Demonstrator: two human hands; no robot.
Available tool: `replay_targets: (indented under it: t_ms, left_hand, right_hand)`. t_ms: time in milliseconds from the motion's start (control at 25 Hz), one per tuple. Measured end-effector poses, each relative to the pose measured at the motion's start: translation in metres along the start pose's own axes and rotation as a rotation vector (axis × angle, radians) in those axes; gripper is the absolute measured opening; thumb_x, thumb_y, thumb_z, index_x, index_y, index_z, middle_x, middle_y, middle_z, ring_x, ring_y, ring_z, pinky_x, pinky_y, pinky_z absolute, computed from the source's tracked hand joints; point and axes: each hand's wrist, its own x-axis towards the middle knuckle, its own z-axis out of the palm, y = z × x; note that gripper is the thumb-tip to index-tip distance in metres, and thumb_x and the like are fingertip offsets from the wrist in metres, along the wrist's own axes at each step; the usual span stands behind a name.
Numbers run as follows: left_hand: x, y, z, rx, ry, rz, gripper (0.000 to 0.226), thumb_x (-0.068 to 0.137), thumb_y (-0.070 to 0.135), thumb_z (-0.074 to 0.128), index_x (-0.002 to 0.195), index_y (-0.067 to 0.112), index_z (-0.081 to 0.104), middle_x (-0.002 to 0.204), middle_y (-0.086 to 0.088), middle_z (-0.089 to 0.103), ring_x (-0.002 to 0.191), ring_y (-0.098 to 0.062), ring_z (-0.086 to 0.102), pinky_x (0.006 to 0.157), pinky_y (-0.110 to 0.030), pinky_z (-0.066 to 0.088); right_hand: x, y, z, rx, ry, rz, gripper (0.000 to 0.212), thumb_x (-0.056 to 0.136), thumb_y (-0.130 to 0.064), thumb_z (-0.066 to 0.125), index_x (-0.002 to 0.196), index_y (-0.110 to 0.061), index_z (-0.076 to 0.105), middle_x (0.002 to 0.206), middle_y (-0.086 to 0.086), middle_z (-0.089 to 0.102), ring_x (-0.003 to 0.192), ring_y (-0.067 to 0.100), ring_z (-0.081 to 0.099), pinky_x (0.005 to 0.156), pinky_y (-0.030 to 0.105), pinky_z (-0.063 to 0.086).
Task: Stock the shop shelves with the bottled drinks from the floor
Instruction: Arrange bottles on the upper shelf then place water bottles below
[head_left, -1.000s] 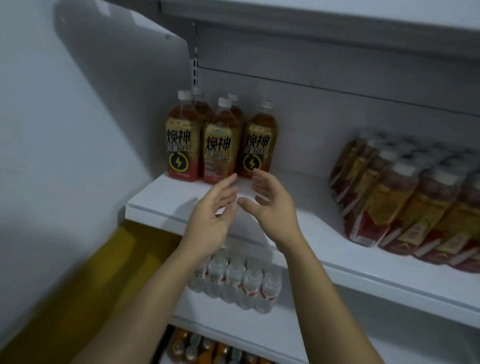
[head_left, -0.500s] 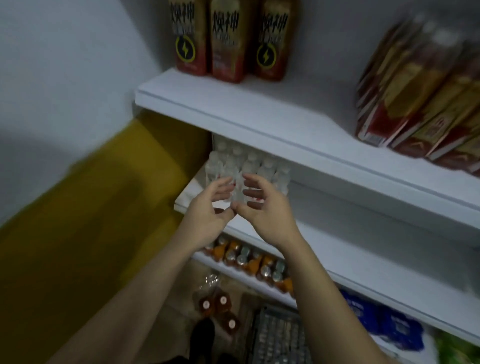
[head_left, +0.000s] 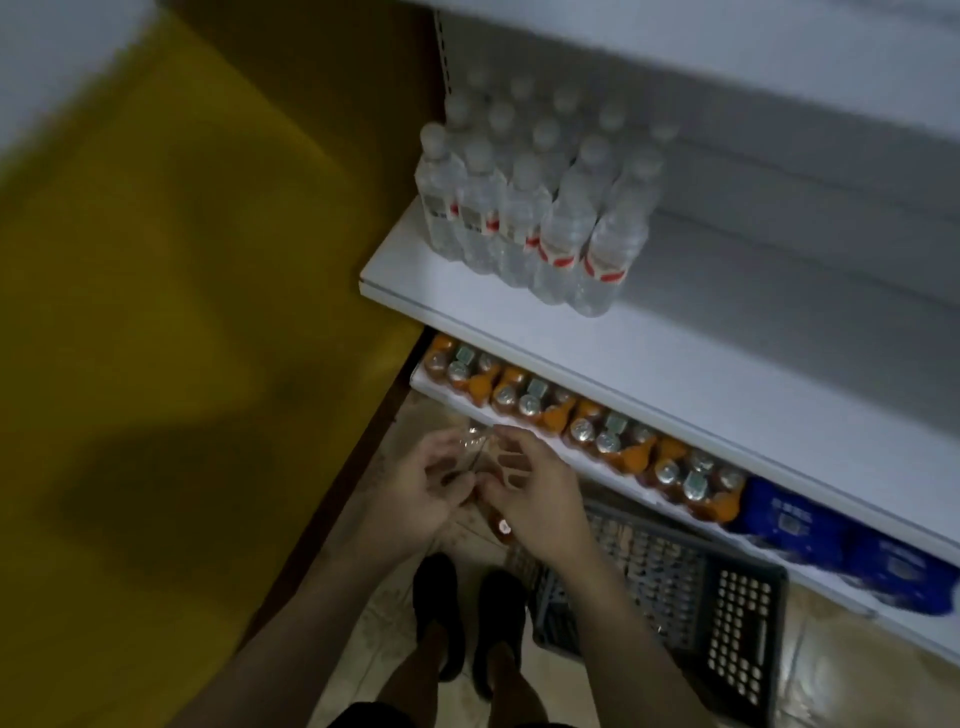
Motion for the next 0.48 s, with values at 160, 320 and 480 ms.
replay_targets:
  t_ms: [160,320,480]
  left_hand:
    - [0.036,-0.056,0.022,0.044,0.001,-0.069,0.044,0.087,0.009,0.069,0.122,0.025,0.049,0.106,0.026,0.050,0.089,0.019,0.056,0.072,0.000,0.042]
    - [0.074,-0.126,0.051,0.142,-0.018,-0.125,0.042,0.085,0.016,0.073,0.113,0.036,0.049,0.102,0.028,0.053,0.098,0.008,0.056,0.080,0.000,0.039]
    - [0.111,-0.201,0.079,0.137,-0.059,-0.227,0.047,0.086,0.015,0.071,0.125,0.029,0.049,0.112,0.017,0.056,0.112,-0.010,0.053,0.094,-0.023,0.041]
  right_hand:
    - [0.022,0.065,0.030,0.032,-0.005,0.124,0.037,0.085,-0.029,0.075,0.120,-0.026,0.064,0.105,-0.019,0.064,0.090,-0.014,0.057,0.075,-0.001,0.042]
    - [0.043,0.147,0.063,-0.007,-0.003,0.237,0.030,0.088,-0.035,0.072,0.115,-0.026,0.067,0.102,-0.015,0.068,0.091,-0.002,0.063,0.078,0.011,0.049]
    - [0.065,0.234,0.104,-0.143,-0.066,0.393,0.034,0.092,-0.035,0.066,0.123,-0.023,0.062,0.109,-0.012,0.065,0.100,0.010,0.063,0.078,0.017,0.046]
